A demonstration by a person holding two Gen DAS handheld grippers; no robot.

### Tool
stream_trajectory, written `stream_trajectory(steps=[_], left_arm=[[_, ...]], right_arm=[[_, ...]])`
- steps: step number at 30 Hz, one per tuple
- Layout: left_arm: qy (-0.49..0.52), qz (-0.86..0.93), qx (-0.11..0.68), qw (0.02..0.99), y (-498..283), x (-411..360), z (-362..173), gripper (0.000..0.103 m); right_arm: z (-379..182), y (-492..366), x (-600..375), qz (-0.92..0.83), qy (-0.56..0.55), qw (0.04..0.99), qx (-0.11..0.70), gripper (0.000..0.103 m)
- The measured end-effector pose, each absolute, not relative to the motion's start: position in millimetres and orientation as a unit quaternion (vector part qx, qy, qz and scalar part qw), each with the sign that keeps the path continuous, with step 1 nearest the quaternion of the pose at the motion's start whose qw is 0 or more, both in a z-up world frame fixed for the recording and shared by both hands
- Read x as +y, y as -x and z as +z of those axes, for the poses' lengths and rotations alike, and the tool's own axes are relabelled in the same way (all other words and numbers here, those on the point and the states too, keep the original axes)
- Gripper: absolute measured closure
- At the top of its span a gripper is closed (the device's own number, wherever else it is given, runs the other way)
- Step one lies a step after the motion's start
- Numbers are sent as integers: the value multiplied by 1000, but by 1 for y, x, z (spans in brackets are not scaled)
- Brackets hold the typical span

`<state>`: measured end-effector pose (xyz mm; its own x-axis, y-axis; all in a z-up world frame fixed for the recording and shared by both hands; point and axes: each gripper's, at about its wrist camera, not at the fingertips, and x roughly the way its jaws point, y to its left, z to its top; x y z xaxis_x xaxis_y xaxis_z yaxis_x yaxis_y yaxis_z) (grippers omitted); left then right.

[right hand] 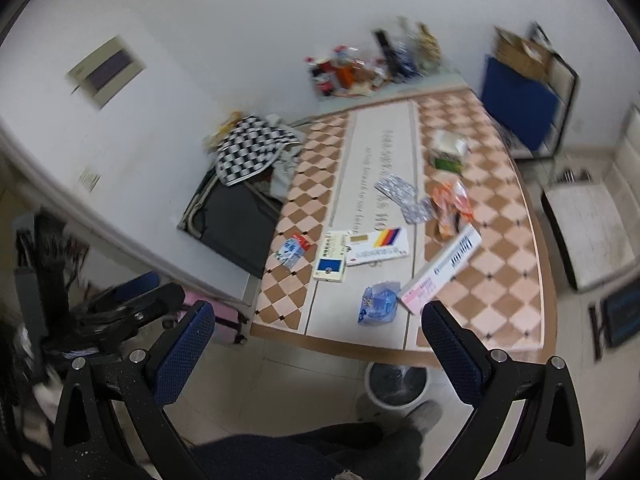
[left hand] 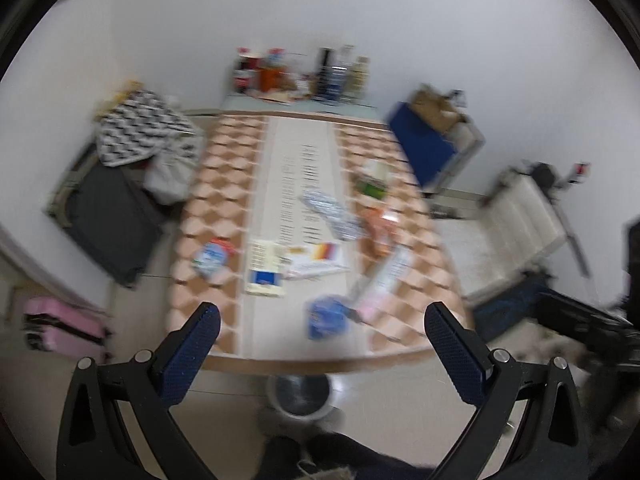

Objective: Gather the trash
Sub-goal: 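Grasp the white Doctor toothpaste box with the right gripper while the left grasps the cream medicine box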

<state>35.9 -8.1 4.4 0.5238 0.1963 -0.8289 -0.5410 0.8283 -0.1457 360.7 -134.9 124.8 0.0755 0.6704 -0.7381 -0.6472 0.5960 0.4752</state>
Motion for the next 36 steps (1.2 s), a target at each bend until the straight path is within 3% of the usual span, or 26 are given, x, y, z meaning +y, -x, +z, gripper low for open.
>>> stream_trajectory(steps=[7,13,20,25,28,30,36], left_arm=[[116,332,492,796,-88,26,-90,0],[141,340,572,733,-115,69,-194,0],[227,328,602,691,-133,120,-271,0],[244,280,628,683,-163,140,-307,0],[235,247,649,680,-186,140,-326,0],[223,230,662,677,-199,138,-336,0],[181,208,693,666,-221,133,-362,0]], right_arm=[[37,-420,-112,316,-57,741,589,0],[-88,-485,-89,227,-51,729,643,0],[-207,-541,-57,177,-73,693,695,17],[-250,-556,-47,166,-82,677,712,17],[-268,-557,-44,165,-71,668,722,29],[-278,-555,-41,162,-58,666,726,43],[-294,-541,-41,167,-18,671,722,45]])
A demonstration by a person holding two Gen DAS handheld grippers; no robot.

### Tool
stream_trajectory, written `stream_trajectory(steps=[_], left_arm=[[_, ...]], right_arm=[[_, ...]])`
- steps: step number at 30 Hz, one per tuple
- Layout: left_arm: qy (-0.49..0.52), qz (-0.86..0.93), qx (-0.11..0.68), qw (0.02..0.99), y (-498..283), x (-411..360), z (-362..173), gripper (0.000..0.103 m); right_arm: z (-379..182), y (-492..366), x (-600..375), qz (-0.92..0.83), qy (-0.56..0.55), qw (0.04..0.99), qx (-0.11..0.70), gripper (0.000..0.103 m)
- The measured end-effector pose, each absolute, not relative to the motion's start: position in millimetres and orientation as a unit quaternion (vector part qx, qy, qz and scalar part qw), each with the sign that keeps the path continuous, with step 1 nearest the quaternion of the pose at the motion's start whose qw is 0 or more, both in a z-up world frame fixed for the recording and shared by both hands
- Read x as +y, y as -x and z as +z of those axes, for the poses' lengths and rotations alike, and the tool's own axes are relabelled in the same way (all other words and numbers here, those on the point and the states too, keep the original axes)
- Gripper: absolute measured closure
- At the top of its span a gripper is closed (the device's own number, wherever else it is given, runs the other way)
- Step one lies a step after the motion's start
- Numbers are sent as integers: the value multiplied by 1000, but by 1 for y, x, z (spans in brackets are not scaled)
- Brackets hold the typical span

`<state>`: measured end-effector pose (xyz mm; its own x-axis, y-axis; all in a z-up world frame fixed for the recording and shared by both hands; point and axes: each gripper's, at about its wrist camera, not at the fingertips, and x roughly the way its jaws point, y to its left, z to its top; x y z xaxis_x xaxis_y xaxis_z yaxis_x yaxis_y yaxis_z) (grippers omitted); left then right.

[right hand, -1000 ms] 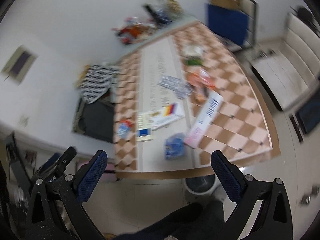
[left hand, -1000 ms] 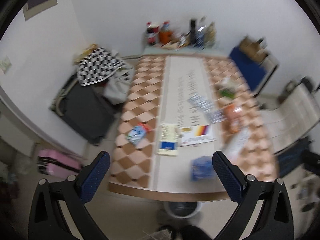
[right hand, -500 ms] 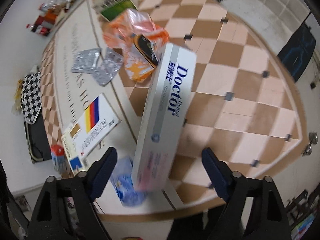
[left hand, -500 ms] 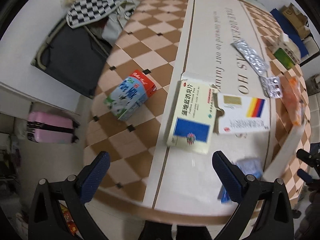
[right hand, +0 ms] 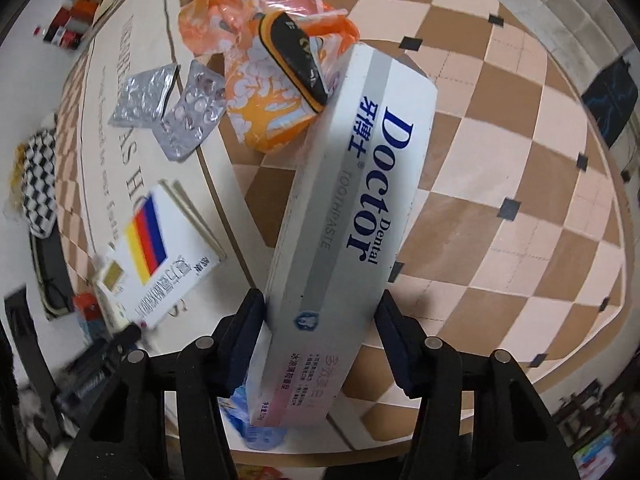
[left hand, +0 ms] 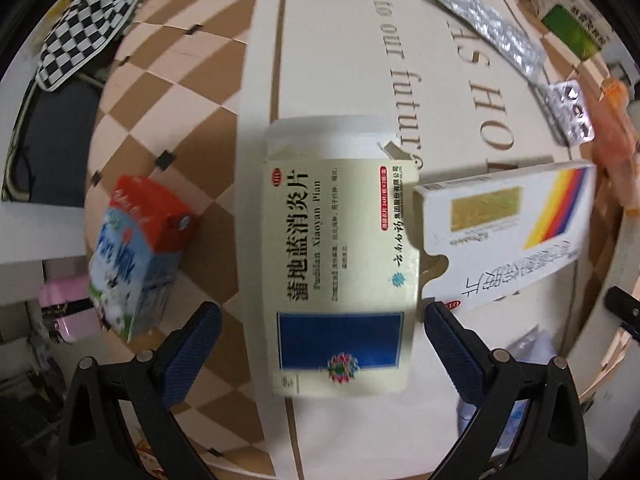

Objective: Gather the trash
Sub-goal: 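Grasp the white Doctor toothpaste box with the right gripper while the left grasps the cream medicine box, then carry both boxes over the trash bin and open both grippers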

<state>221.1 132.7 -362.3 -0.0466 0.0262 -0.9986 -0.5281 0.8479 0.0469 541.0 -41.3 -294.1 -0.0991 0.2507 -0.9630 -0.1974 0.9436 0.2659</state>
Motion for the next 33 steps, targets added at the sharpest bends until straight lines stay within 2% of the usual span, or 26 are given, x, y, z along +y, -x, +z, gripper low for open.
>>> stream_trajectory(steps=[3,5,8,18,27,30,32,33], left_arm=[[195,194,683,676,-224,135,-361,5],[212,181,677,681,-224,137,-361,24],[211,176,672,688,-223,134,-357,31],[220,175,678,679,-173,113,-359,31],[212,216,677,671,-193,114,-376,25],[213,215,663,684,-182,119,-372,32],[207,219,658,690,-169,119,-369,33],[204,220,657,692,-168,118,-369,33]], right_arm=[[-300,-533,-48,166,16,675,719,45],[-306,-528,-55,159,35,676,718,45],[-317,-519,-68,155,56,678,716,45],[-350,-473,-85,159,110,677,710,45],[-378,-426,-94,137,137,680,707,44],[-392,-411,-102,131,127,678,711,45],[-392,-390,-101,129,117,689,703,52],[-392,-385,-105,129,119,692,700,52]])
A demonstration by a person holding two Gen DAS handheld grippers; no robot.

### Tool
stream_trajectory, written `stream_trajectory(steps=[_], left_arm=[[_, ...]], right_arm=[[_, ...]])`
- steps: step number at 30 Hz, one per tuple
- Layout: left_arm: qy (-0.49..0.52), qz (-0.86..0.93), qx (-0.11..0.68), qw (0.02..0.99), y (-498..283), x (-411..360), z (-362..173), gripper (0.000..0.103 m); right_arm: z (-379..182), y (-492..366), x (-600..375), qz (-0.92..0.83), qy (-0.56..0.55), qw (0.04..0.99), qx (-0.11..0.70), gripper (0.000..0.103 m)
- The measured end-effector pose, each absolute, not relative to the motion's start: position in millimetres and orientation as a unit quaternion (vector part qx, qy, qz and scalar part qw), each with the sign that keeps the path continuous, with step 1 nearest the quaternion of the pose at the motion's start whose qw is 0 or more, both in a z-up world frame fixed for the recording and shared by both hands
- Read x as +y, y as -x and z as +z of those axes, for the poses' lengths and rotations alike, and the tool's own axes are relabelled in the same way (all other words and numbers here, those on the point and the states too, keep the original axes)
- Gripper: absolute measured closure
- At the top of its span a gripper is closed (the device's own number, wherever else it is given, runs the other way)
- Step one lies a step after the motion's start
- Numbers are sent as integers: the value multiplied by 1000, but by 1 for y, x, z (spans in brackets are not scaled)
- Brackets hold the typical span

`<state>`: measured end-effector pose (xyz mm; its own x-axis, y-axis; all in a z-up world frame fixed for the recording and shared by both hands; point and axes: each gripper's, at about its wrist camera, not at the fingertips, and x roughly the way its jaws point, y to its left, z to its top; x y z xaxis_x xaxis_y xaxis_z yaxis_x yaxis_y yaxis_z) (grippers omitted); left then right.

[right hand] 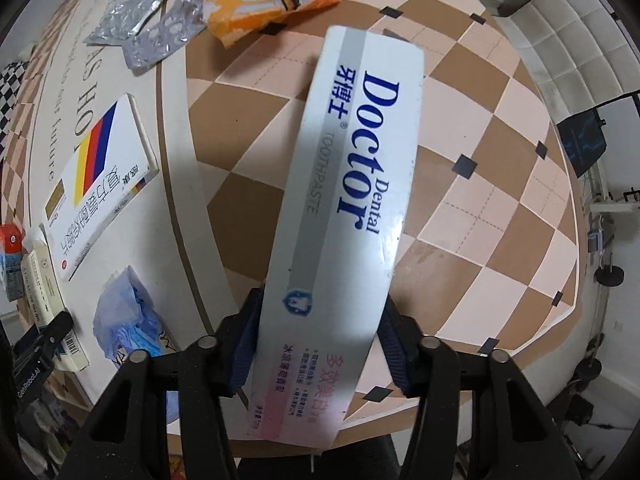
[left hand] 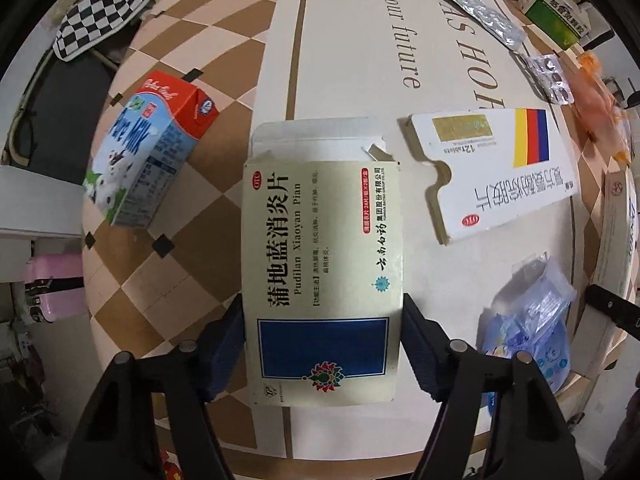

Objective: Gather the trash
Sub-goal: 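Carry both boxes over the trash bin and open both grippers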

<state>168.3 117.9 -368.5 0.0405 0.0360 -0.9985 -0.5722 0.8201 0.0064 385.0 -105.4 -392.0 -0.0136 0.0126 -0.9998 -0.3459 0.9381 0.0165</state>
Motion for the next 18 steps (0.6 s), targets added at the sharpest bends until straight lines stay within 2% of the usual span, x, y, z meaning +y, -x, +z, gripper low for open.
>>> stream_trajectory(steps=[6,12,18], left_arm=[[176,218,642,713,-117,95,-347,34],[148,206,626,737,-101,60,-328,34],[148,205,601,758,-58,22,-293,34]], right_arm=[[-396,-337,-137,132,133,707,682,52],[-392,-273,-176,139,127,735,651,52],[-363,-214,-211,174,148,745,626,52]])
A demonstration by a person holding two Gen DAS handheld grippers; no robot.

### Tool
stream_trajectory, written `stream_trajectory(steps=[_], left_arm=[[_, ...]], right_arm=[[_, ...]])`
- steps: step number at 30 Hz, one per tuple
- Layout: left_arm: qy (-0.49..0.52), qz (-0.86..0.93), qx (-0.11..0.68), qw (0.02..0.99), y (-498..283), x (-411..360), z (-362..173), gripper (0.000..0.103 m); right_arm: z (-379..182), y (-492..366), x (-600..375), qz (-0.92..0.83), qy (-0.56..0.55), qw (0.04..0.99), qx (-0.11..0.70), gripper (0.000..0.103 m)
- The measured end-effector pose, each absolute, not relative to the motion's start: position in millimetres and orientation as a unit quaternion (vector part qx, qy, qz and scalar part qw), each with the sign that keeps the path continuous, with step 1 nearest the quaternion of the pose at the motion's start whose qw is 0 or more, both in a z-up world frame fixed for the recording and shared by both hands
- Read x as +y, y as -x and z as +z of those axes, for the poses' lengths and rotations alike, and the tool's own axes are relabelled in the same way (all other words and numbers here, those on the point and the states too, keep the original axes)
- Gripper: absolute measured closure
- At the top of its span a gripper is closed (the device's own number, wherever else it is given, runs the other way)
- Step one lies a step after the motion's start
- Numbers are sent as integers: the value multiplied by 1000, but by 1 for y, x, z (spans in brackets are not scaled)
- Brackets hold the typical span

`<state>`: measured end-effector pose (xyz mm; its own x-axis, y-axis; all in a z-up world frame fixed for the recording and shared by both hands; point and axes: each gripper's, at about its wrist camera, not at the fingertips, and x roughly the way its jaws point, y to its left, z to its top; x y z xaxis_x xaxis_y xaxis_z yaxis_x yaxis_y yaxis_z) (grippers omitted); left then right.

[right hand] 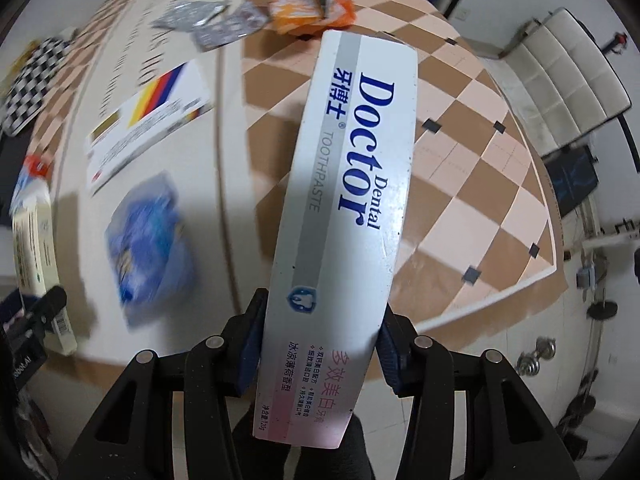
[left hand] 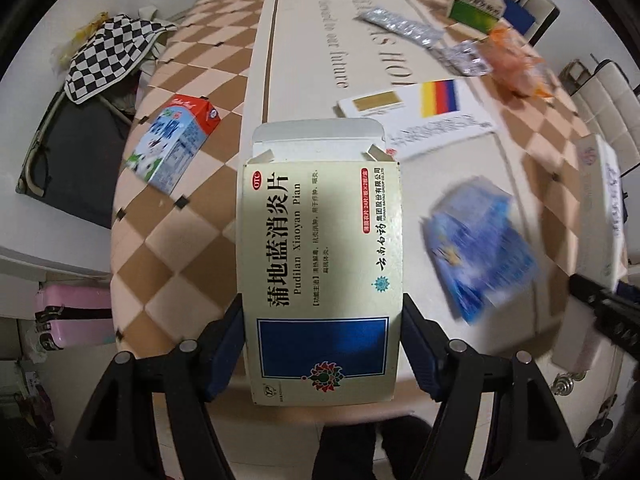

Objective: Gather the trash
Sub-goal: 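Carry both boxes over the trash bin and open both grippers, then move both tools back up over the table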

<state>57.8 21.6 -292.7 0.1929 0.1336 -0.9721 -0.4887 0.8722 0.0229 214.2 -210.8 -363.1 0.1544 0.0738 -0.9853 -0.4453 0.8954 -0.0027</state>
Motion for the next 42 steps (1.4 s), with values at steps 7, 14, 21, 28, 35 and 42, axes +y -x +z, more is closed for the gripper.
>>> stream_trajectory(steps=[7,14,21,28,35,42], left_arm=[[164,213,595,757,-12,-16,-274,34],[217,195,643,708,62,-74,-324,34],[256,152,680,670,57,-87,-448,34],[279,88,711,640,10,-66,-591,33],[308,84,715,622,-14,-44,-660,13],[284,170,709,622,2,-29,-672,2]], right_arm=[[-327,-118,-261,264,147,723,621,52],[-355,-56,-326,314,138,661,667,52],[-477,-22,-363,313,160,597,721,52],[-640,-21,-350,303,189,543,760,52],[-748,-47,-304,312,200,511,776,50],[-793,-95,-272,285,170,538,775,5]])
